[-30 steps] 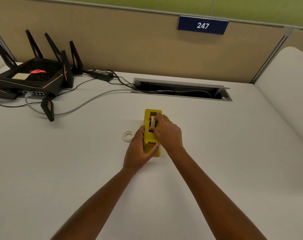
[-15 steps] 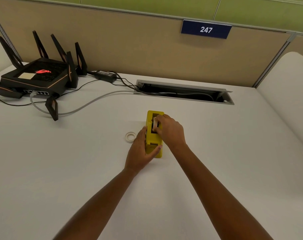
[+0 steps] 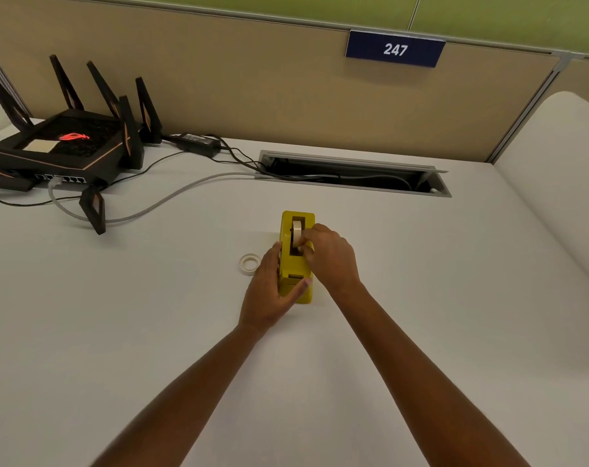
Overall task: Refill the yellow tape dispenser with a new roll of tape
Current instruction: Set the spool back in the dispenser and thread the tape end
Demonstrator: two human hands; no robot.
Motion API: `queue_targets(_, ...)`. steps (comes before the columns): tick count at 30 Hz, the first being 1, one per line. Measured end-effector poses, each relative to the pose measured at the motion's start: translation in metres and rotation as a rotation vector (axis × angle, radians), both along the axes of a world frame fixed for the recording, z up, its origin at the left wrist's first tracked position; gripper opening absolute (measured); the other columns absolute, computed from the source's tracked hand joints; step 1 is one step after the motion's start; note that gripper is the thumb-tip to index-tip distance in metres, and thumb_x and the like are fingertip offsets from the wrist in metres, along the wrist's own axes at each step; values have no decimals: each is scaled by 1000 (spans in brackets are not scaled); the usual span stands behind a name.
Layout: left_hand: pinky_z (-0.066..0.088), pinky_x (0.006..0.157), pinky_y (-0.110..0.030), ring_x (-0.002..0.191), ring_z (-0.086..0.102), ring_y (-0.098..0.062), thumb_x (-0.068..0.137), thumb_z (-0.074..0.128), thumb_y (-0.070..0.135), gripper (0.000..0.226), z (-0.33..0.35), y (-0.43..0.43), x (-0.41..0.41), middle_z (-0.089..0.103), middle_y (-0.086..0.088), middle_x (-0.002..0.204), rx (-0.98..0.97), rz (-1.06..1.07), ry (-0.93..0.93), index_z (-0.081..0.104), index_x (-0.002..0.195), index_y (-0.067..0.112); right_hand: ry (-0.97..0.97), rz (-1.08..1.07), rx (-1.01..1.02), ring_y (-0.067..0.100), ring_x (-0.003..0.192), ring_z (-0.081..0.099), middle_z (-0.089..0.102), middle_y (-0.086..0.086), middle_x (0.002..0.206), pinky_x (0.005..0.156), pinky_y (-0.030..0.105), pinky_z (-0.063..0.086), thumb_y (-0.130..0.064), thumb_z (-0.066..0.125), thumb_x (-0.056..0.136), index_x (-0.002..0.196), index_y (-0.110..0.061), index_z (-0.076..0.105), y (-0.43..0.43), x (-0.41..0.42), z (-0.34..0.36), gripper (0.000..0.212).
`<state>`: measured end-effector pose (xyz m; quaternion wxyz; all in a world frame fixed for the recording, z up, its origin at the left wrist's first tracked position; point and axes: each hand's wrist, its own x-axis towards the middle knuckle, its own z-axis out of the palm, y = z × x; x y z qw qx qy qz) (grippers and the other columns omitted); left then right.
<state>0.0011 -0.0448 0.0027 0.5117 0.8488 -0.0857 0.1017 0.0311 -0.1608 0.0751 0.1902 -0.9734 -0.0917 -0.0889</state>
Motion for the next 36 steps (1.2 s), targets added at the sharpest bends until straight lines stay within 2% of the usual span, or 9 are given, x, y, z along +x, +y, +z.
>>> queue_targets(2,42,87,-24,118,48,-14,71,54,57,78,0,0,0,45,-2,138,-7,2,1,26,136,25,5,-8,-4,25,90,63,65,8,111,71,30,49,-22,49,92,108,-12,55,0,1,1,20)
queue_targets(7,42,82,-19,110,47,-7,72,54,55,71,1,1,-1,45,9,129,-51,-8,7,26,134,32,36,24,-65,30,100,63,58,7,127,78,37,51,-29,55,89,129,-17,42,2,7,5,44)
queue_targets(11,44,86,-27,112,47,-10,80,43,48,61,2,1,-1,47,-3,135,-126,4,49,30,134,24,16,24,-73,28,98,63,59,6,125,76,35,51,-25,54,89,122,-16,51,3,11,6,34)
queue_targets(14,41,86,-27,115,47,-12,82,39,45,58,4,1,-2,48,-6,136,-144,24,50,32,134,20,1,16,-54,27,96,63,62,7,120,75,34,50,-21,52,90,116,-14,56,3,11,7,27)
queue_targets(19,35,96,-27,121,39,-11,82,43,34,60,15,1,9,40,-6,143,-108,14,29,27,137,17,-25,16,-18,26,88,63,68,8,107,69,31,47,-15,46,91,101,-12,64,3,12,8,21)
queue_targets(24,24,108,-30,138,27,-23,85,53,9,56,31,-1,35,28,-9,150,33,-85,20,30,137,14,-41,5,-44,27,78,62,70,9,92,61,27,38,-14,41,93,92,-11,65,1,16,7,25)
queue_targets(31,22,114,-44,140,21,-25,89,52,27,53,44,2,61,19,-7,154,251,-149,119,32,136,12,-40,0,-32,27,82,62,70,10,96,62,27,36,-18,42,94,97,-11,64,1,17,7,23)
queue_targets(36,26,110,-41,139,22,-25,85,58,23,49,47,-1,58,19,-6,154,143,-146,168,40,129,11,-45,-18,-95,27,81,63,69,12,96,60,27,36,-23,40,96,105,-8,56,2,24,9,24)
